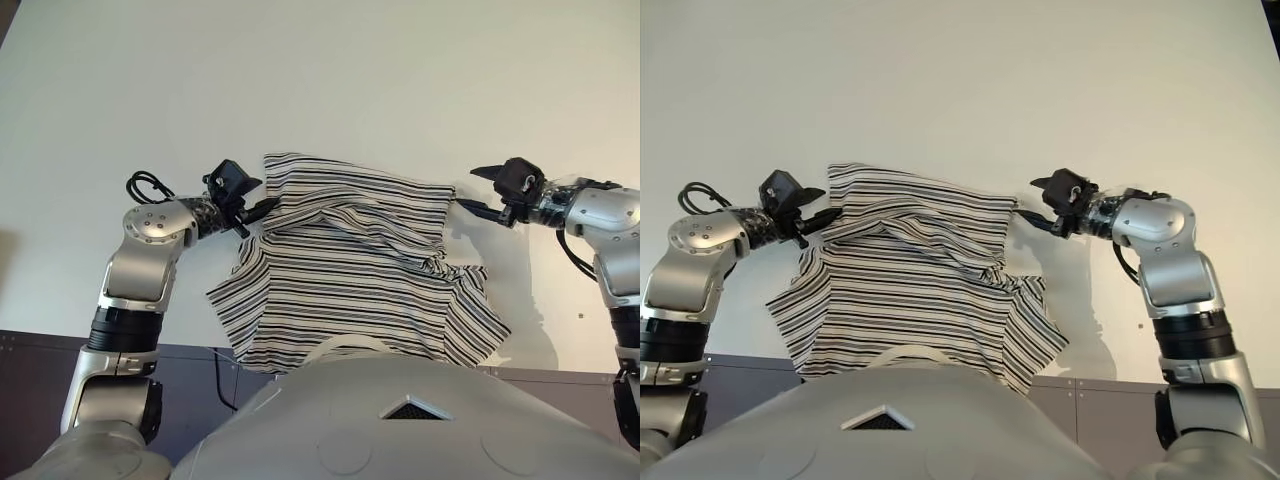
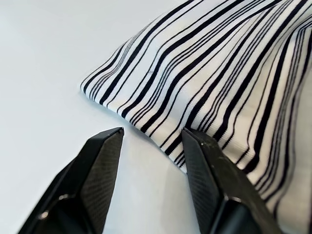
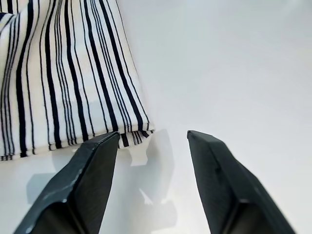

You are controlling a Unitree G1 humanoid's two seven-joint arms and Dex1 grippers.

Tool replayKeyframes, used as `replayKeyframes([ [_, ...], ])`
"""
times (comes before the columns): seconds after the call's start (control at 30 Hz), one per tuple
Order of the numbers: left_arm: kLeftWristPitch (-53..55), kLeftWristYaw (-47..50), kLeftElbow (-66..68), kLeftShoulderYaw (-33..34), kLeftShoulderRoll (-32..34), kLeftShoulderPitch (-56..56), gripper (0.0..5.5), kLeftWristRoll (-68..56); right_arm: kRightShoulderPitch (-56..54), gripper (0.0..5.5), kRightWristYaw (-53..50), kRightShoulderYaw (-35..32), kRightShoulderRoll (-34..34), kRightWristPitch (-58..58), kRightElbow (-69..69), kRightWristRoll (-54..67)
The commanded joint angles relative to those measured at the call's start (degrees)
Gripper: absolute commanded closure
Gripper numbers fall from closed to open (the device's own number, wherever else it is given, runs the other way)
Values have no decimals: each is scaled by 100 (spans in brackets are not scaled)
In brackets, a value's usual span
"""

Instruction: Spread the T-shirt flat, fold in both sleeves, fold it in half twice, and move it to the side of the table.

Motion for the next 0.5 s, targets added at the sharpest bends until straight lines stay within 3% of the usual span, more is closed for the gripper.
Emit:
replayKeyframes([
  [0.03,-27,-109,224,-109,61,-170,330,109,165,294,-204,182,130,-284,173,-285],
  [0.17,-108,-262,341,-166,109,-287,330,144,559,294,-236,-46,-118,-595,32,-335],
  [0.27,-124,-264,343,-161,122,-212,330,184,640,294,-148,197,-202,-1053,182,-629],
  [0.5,-171,-518,503,-258,218,-504,330,231,-325,294,-1390,891,927,-2045,1554,-1639],
])
